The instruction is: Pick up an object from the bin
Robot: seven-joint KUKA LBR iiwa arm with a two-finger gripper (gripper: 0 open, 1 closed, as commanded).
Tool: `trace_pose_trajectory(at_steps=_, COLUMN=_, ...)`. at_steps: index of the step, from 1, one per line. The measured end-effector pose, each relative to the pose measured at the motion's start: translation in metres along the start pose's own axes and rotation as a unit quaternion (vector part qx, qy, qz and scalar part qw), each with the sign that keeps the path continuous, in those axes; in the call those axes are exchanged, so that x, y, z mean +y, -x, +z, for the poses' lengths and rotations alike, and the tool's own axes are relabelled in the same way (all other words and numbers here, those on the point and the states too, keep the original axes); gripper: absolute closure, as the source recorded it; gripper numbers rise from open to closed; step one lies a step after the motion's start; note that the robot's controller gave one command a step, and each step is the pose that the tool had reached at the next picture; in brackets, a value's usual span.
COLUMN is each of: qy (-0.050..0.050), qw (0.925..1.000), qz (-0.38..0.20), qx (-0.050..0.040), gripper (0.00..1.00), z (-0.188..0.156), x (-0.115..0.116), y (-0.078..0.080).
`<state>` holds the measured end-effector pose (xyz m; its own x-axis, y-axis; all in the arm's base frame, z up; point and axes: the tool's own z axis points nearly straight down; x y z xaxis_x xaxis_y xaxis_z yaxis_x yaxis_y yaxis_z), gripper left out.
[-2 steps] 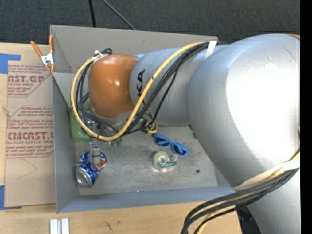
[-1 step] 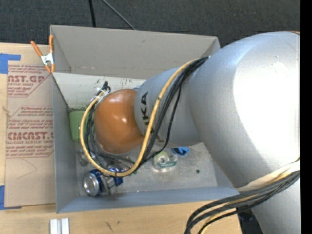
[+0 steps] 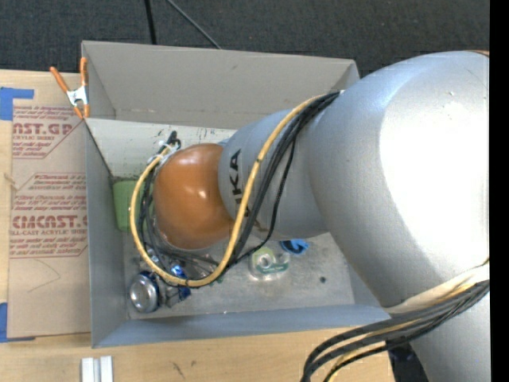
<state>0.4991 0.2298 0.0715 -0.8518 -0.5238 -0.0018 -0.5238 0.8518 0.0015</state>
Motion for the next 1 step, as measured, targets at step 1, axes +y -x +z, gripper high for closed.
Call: trace_pose_trajectory(at_steps=1, qy=-0.002, qw=0.9997, qz=-0.023, qx=-0.0047, gripper=1.00, z=-0.1671, x=-0.0077, y=0.0051)
